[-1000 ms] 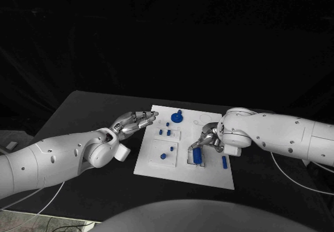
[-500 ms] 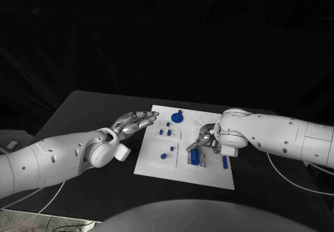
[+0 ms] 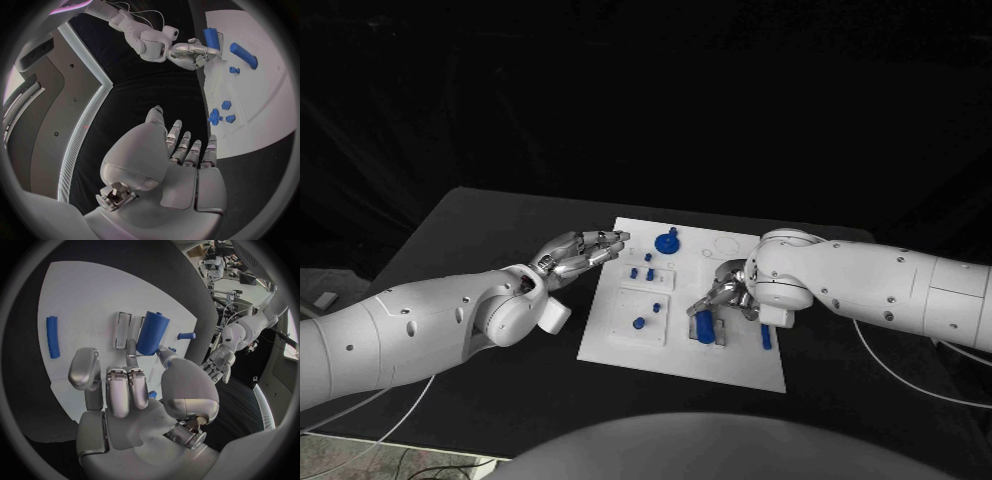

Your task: Assemble the parts on the task board

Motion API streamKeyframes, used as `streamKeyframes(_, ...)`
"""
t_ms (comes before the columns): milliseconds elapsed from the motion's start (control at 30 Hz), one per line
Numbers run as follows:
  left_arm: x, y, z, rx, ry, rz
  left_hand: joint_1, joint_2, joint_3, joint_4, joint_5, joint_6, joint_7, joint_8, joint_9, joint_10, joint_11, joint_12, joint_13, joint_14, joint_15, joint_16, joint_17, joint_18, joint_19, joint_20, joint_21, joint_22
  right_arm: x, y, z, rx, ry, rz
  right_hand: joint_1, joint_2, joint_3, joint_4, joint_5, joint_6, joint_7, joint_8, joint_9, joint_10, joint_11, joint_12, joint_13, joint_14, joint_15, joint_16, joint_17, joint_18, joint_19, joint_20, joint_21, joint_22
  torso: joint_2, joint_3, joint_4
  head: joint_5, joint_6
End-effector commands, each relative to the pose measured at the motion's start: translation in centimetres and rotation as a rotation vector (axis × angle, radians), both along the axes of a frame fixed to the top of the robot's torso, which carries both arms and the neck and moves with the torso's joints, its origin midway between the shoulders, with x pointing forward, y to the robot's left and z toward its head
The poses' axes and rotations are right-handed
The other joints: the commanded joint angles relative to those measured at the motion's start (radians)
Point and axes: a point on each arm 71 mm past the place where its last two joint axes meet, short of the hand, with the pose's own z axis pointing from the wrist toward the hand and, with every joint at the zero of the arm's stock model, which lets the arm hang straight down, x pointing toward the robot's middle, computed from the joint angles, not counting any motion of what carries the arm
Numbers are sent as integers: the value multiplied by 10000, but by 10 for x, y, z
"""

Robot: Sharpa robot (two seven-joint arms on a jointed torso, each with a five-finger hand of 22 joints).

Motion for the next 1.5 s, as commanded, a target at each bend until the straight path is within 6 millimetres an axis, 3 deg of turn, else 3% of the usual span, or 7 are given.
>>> streamKeyframes(33,-1,-3,0,-162,55,-219,122,22,4,-39,43,15,-31,59,8,-14,42,-4,6,34,52,50,16,119,28,11,11,0,1,-2,0,-58,-206,-12,-136,36,-74,32,-102,23,-24,-18,6,1059,46,38,2630,1043,52,34,2634,106,94,4,20,1349,-4,-1,0,4,-1)
streamKeyframes(567,-2,-5,-1,-139,161,-332,136,20,8,-38,46,25,-29,65,9,-18,44,-11,5,32,59,49,15,119,25,12,8,-10,2,-4,0,13,-284,-209,-548,113,-583,485,-1479,37,15,-275,74,1059,73,38,2630,1043,63,34,2634,98,205,7,-33,1359,-1,-1,5,24,-1)
streamKeyframes(1067,-4,-5,-5,-132,289,-380,154,21,14,-37,51,72,-23,82,15,-22,50,-14,4,25,66,46,13,118,15,13,2,-29,3,-9,1,98,-511,-526,-912,-36,-1186,948,-1992,-14,52,-455,119,1059,99,38,2630,1043,77,34,2634,95,269,15,-66,1369,-1,0,4,35,-1)
streamKeyframes(1400,-4,-3,-5,-125,278,-342,160,21,16,-35,53,82,-19,88,16,-22,53,-14,4,25,68,47,13,118,20,13,6,-19,1,-20,11,997,-1424,-1230,-722,-95,-1432,1094,-2036,-395,143,-532,205,1059,172,38,2630,1043,126,34,2634,70,338,49,19,1407,-4,2,2,74,-1)
streamKeyframes(1467,-4,-3,-5,-127,269,-332,163,20,17,-34,53,85,-17,91,16,-22,55,-11,5,25,69,47,13,118,24,13,8,-12,0,-21,18,1521,-1948,-1211,-322,-38,-1406,994,-1715,-653,179,-383,404,1059,200,38,2630,1043,157,34,2634,51,385,69,109,1440,-5,1,5,64,-1)
streamKeyframes(1500,-4,-2,-5,-132,257,-325,164,19,17,-34,53,88,-17,92,17,-21,55,-7,5,27,69,49,13,118,26,13,9,-9,-1,-22,22,1939,-2339,-1086,-22,-22,-1355,868,-1216,-880,210,-330,509,1059,225,38,2630,1043,174,34,2634,33,421,80,196,1466,-3,1,9,71,-1)
